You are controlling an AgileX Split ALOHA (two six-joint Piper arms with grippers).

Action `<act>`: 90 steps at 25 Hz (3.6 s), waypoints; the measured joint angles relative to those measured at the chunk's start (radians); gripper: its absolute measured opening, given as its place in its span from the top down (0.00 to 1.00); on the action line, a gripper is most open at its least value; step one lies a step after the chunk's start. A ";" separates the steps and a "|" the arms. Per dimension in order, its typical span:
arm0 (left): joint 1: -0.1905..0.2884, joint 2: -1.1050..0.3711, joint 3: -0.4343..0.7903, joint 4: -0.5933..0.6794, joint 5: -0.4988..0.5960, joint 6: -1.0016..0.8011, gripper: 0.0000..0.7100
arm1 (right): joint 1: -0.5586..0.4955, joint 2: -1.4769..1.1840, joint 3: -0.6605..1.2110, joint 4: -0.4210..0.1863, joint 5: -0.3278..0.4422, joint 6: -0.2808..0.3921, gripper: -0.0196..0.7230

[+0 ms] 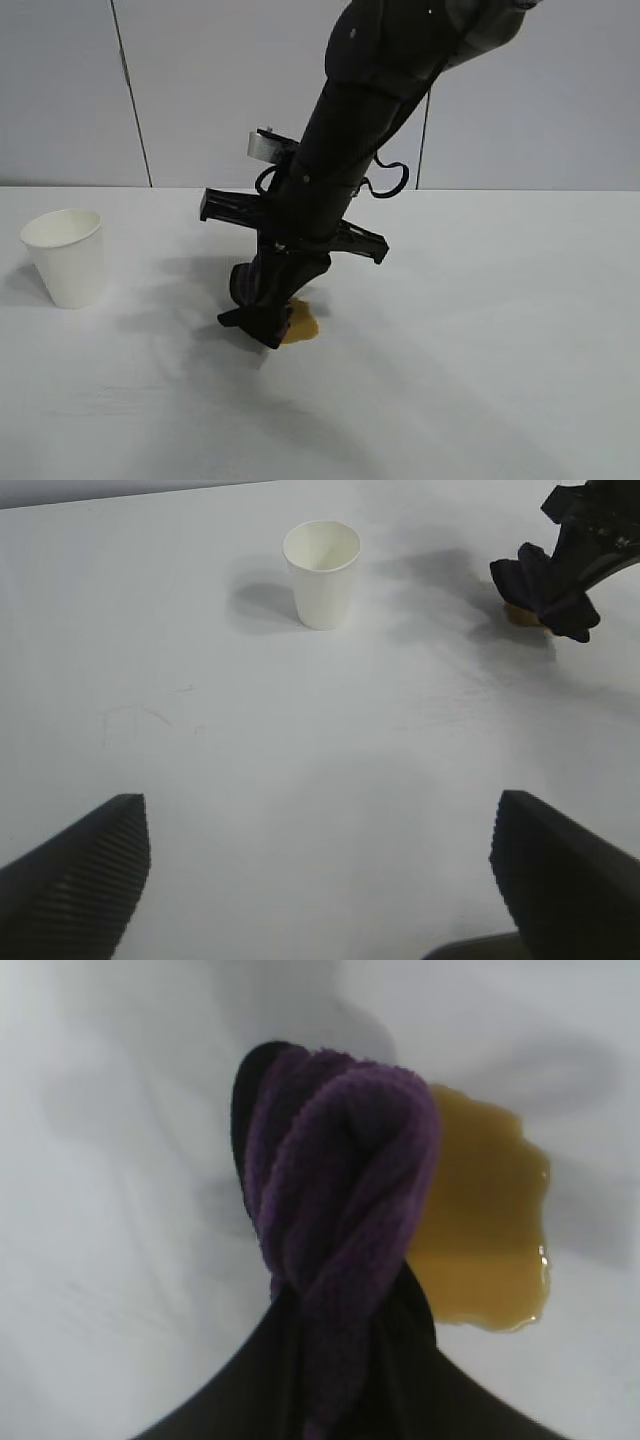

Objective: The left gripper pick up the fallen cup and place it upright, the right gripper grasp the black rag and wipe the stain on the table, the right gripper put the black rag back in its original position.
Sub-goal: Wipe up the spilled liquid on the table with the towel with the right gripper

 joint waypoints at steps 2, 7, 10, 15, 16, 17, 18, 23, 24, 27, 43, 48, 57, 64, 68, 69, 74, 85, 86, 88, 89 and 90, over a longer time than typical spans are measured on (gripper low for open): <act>0.000 0.000 0.000 0.000 0.000 0.000 0.07 | 0.000 0.011 0.000 0.000 0.000 0.006 0.85; 0.000 0.000 0.000 0.000 0.000 0.000 0.07 | 0.000 0.018 0.000 -0.009 0.008 0.034 0.85; 0.000 0.000 0.000 0.000 0.000 0.000 0.07 | 0.000 0.018 0.000 -0.018 0.021 0.044 0.85; 0.000 0.000 0.000 0.000 0.000 0.000 0.07 | 0.000 0.018 0.000 -0.067 0.033 0.076 0.85; 0.000 0.000 0.000 0.000 0.000 0.000 0.07 | 0.000 0.018 0.000 -0.081 0.037 0.088 0.85; 0.000 0.000 0.000 0.000 0.000 0.000 0.07 | 0.000 0.018 0.000 -0.099 0.044 0.099 0.85; 0.000 0.000 0.000 0.000 0.000 0.000 0.07 | 0.000 0.018 0.000 -0.118 0.052 0.108 0.85; 0.000 0.000 0.000 0.000 0.000 0.000 0.07 | 0.000 0.017 -0.034 -0.177 0.090 0.140 0.85; 0.000 0.000 0.000 0.000 0.000 0.000 0.07 | 0.000 0.017 -0.051 -0.188 0.100 0.140 0.85; 0.000 0.000 0.000 0.000 0.000 0.000 0.07 | 0.000 0.017 -0.099 -0.230 0.119 0.155 0.85; 0.000 0.000 0.000 0.000 0.000 0.000 0.07 | 0.012 0.089 -0.116 -0.011 0.111 0.094 0.85; 0.000 0.000 0.000 0.000 0.000 0.000 0.07 | 0.028 0.099 -0.120 0.009 0.110 0.078 0.85; 0.000 0.000 0.000 0.000 0.000 0.000 0.07 | 0.013 0.097 -0.128 -0.082 0.152 0.090 0.85; 0.000 0.000 0.000 0.000 0.000 0.000 0.07 | -0.069 0.090 -0.173 -0.210 0.218 0.095 0.85; 0.000 0.000 0.000 0.000 0.000 0.000 0.07 | -0.107 0.090 -0.204 -0.266 0.241 0.095 0.85; 0.000 0.000 0.000 0.000 0.000 0.000 0.07 | -0.110 0.090 -0.206 -0.266 0.242 0.095 0.85; 0.000 0.000 0.000 0.000 0.000 0.000 0.07 | -0.086 0.090 -0.207 -0.246 0.232 0.095 0.85; 0.000 0.000 0.000 0.000 0.000 0.000 0.07 | 0.044 0.096 -0.207 -0.157 0.054 0.092 0.85; 0.000 0.000 0.000 0.000 0.000 0.000 0.07 | 0.048 0.100 -0.207 -0.155 0.040 0.092 0.85; 0.000 0.000 0.000 0.000 0.000 0.000 0.07 | 0.050 0.113 -0.207 -0.153 0.028 0.094 0.85; 0.000 0.000 0.000 0.000 0.000 0.000 0.07 | 0.050 0.121 -0.207 -0.153 0.027 0.097 0.85; 0.000 0.000 0.000 0.000 0.000 0.000 0.07 | 0.050 0.126 -0.207 -0.155 0.027 0.101 0.85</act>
